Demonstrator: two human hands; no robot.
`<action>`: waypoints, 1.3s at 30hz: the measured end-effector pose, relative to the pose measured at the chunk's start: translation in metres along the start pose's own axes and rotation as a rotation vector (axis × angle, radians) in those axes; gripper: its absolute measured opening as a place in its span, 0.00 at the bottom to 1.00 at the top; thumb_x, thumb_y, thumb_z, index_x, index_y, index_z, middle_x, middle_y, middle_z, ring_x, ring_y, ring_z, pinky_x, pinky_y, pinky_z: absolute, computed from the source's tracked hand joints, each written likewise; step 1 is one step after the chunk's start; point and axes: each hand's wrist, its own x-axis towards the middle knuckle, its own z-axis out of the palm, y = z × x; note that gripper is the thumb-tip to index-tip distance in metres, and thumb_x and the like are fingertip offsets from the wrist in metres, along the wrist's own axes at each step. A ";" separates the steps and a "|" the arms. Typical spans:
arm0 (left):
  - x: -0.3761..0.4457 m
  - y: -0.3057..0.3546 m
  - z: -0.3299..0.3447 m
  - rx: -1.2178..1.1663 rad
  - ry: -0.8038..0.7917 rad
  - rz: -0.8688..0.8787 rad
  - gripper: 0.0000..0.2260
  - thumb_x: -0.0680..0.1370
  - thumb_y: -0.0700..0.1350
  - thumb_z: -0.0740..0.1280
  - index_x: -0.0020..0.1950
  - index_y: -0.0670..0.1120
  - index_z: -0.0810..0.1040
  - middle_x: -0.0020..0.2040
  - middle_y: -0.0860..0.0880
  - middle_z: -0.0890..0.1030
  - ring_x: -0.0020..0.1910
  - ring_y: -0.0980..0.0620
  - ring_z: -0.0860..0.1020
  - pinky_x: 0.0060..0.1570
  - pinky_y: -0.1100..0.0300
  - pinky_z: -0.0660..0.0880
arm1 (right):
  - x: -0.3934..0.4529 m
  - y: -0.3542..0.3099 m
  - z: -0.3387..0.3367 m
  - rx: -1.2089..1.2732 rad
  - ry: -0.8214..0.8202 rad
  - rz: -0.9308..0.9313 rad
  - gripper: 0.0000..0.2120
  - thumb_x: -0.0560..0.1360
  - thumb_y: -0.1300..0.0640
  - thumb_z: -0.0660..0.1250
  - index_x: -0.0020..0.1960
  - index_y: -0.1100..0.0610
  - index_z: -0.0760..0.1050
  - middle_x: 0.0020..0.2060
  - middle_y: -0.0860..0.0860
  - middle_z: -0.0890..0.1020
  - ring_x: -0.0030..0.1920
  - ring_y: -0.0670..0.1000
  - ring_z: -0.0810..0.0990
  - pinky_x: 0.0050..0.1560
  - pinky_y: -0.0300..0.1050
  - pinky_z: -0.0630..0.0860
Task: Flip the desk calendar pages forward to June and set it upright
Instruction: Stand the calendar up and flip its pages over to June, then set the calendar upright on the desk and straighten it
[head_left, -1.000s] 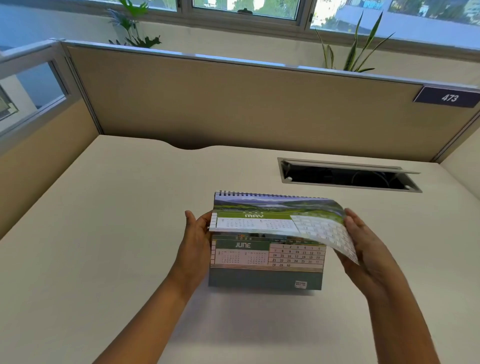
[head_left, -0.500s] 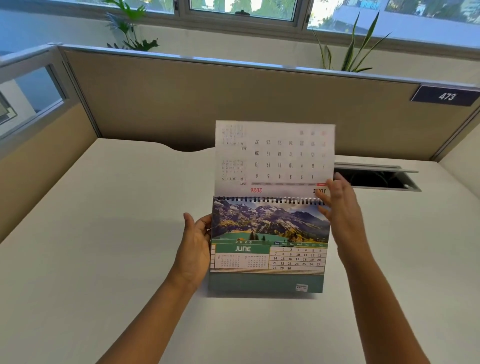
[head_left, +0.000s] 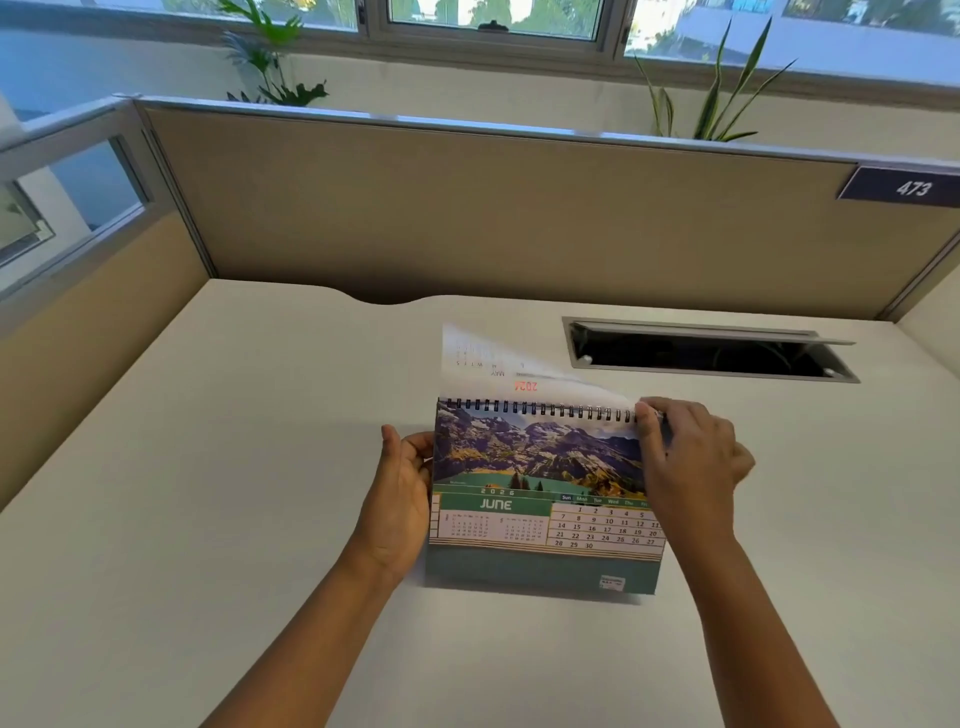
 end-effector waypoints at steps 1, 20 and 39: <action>0.000 0.000 0.000 0.005 0.007 0.002 0.26 0.71 0.64 0.49 0.50 0.46 0.73 0.38 0.52 0.85 0.40 0.53 0.83 0.36 0.61 0.80 | 0.000 0.001 0.000 -0.006 -0.009 0.005 0.23 0.75 0.40 0.49 0.55 0.53 0.75 0.54 0.54 0.80 0.58 0.55 0.72 0.61 0.58 0.60; 0.000 0.017 0.020 0.276 0.396 0.089 0.14 0.73 0.57 0.64 0.38 0.47 0.70 0.41 0.45 0.78 0.41 0.48 0.77 0.40 0.53 0.78 | -0.015 0.003 -0.012 0.330 -0.051 0.026 0.24 0.71 0.38 0.54 0.56 0.53 0.71 0.53 0.52 0.70 0.53 0.51 0.72 0.40 0.40 0.73; 0.011 0.042 0.023 0.403 0.466 0.152 0.16 0.74 0.49 0.67 0.31 0.44 0.66 0.33 0.45 0.77 0.33 0.52 0.74 0.37 0.58 0.71 | 0.000 0.008 -0.027 0.756 -0.089 0.373 0.20 0.74 0.44 0.62 0.60 0.55 0.67 0.48 0.53 0.77 0.47 0.53 0.77 0.39 0.41 0.75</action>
